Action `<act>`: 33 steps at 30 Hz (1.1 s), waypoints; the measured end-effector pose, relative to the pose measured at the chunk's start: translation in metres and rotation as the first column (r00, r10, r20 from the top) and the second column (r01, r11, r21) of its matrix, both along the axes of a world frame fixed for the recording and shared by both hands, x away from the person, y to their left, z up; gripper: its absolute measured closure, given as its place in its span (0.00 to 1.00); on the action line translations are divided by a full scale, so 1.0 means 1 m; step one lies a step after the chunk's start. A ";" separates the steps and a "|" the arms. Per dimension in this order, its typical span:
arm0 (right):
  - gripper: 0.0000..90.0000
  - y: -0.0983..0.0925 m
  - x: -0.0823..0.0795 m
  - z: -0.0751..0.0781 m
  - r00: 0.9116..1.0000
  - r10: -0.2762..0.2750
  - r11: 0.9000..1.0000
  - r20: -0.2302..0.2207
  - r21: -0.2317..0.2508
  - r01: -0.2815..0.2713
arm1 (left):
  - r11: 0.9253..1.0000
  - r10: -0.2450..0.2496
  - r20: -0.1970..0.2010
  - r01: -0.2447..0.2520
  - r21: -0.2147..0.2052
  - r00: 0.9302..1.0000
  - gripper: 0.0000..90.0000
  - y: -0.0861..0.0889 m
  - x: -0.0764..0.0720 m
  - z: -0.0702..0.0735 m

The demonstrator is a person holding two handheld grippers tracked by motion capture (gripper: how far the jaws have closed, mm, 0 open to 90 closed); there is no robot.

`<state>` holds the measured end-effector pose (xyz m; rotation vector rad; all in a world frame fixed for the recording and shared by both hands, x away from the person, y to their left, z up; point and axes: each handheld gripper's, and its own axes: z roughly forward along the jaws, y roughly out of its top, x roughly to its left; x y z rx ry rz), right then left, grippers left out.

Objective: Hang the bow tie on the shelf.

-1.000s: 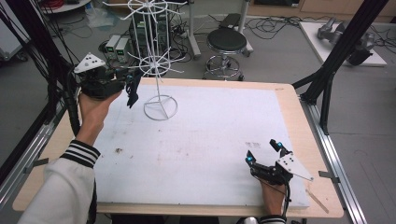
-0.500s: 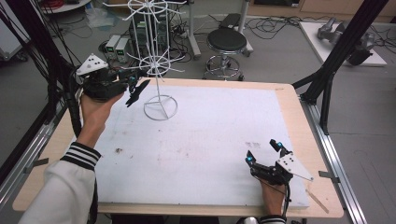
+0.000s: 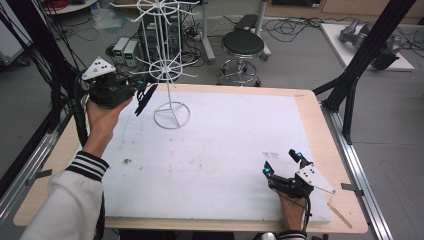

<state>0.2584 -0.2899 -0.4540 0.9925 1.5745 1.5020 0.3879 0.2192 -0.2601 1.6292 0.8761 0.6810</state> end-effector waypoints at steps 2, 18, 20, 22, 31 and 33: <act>0.04 0.000 0.000 0.000 1.000 0.000 1.000 0.000 -0.001 0.000 | 1.000 0.002 0.003 -0.002 0.002 1.000 0.87 0.000 0.000 0.000; 0.04 0.000 0.000 0.000 1.000 -0.003 1.000 -0.005 0.003 0.003 | 1.000 0.011 0.010 -0.011 0.011 1.000 0.87 -0.008 0.007 0.005; 0.04 0.000 0.000 0.000 1.000 -0.003 1.000 -0.005 0.004 0.003 | 1.000 0.012 0.012 -0.012 0.016 1.000 0.87 -0.011 0.009 0.005; 0.04 0.000 0.000 0.000 1.000 -0.003 1.000 -0.005 0.005 0.003 | 1.000 0.013 0.010 -0.013 0.020 1.000 0.87 -0.013 0.011 0.005; 0.04 0.000 0.000 0.000 1.000 -0.001 1.000 -0.005 0.007 0.001 | 0.999 0.020 -0.010 -0.020 0.028 1.000 0.87 -0.018 0.018 0.001; 0.04 0.000 0.000 0.000 1.000 -0.002 1.000 -0.006 0.006 0.002 | 0.999 0.020 -0.015 -0.020 0.026 1.000 0.87 -0.018 0.018 0.001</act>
